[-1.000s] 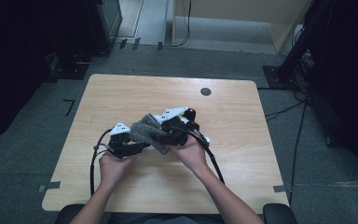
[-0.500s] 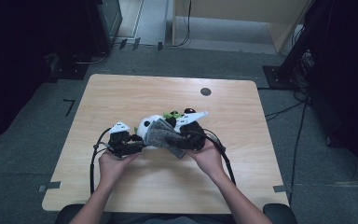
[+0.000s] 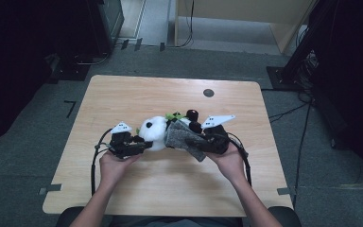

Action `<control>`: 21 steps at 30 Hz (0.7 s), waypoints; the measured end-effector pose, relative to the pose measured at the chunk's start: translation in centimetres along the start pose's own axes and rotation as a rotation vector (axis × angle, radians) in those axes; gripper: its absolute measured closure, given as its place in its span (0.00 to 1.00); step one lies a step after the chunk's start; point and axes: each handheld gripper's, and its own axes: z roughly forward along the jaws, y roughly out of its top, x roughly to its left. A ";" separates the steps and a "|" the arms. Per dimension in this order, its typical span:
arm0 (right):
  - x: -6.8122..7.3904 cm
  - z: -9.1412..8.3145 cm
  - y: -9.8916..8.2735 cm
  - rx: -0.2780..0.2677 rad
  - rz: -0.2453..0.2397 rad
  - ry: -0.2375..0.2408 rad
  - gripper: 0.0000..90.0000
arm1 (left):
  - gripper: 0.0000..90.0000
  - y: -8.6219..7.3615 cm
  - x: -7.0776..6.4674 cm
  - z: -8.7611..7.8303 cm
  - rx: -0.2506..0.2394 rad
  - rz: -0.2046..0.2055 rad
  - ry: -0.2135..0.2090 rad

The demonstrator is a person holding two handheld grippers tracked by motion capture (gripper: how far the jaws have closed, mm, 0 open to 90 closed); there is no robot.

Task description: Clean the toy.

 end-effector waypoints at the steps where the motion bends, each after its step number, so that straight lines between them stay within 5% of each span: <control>1: -0.1 -0.2 -0.1 -0.004 -0.007 -0.007 0.87 | 0.52 0.0 0.0 0.0 0.001 0.001 -0.001; 21: -2.5 -3.3 -1.9 -0.024 0.015 -0.097 0.86 | 0.52 0.2 0.3 0.0 0.010 -0.004 -0.012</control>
